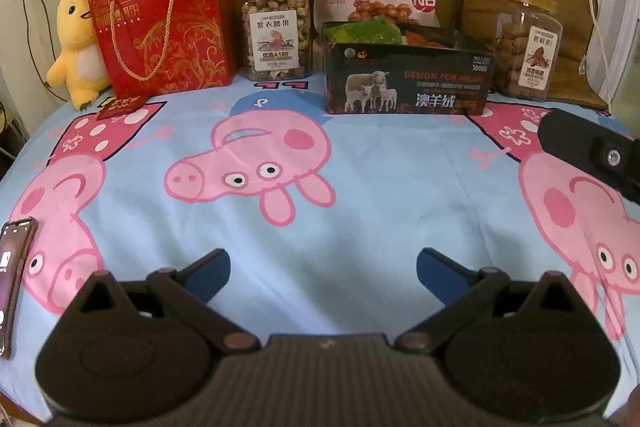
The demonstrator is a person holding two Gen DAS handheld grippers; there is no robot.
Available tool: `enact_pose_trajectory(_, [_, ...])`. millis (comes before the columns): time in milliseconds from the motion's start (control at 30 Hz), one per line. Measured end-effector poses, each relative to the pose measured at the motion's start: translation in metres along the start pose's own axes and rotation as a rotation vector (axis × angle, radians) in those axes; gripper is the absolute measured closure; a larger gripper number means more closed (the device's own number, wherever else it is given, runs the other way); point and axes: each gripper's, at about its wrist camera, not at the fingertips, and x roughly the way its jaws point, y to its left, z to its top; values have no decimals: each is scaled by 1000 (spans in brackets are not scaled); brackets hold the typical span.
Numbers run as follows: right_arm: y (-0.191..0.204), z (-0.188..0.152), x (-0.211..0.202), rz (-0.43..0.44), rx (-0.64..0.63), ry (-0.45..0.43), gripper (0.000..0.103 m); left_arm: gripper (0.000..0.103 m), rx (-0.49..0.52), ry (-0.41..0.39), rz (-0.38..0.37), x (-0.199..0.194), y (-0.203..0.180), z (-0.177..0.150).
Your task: Organize snacks
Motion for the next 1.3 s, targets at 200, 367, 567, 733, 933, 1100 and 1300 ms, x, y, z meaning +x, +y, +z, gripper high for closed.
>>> enact_pose_trajectory(200, [1,-2,-1,-1,-1,2,26,0,-2,-1,-2,-1,1,-1])
enact_pose_trajectory(367, [1,-3,0,-2,-3,2,26,0,-7,-1,-3,-2,1,-1])
enact_pose_trajectory(567, [1,-4,1,-3,0,8,26,0,-3,2,-6,-2,0,-2])
enact_pose_trajectory(733, [0,-4,0,-3,1,5,26,0,-4,2,-7,-2,0,-3])
enact_pose_trajectory(933, [0,-4,1,-4,3,7,26,0,-4,5,-10,-2,0,-3])
enact_pose_trajectory(1100, [0,-5,1,-5,4,6,26,0,-10,6,-12,-2,0,-3])
enact_pose_trajectory(1300, [0,-5,1,-5,4,8,26,0,-13,11,-15,0,0,-3])
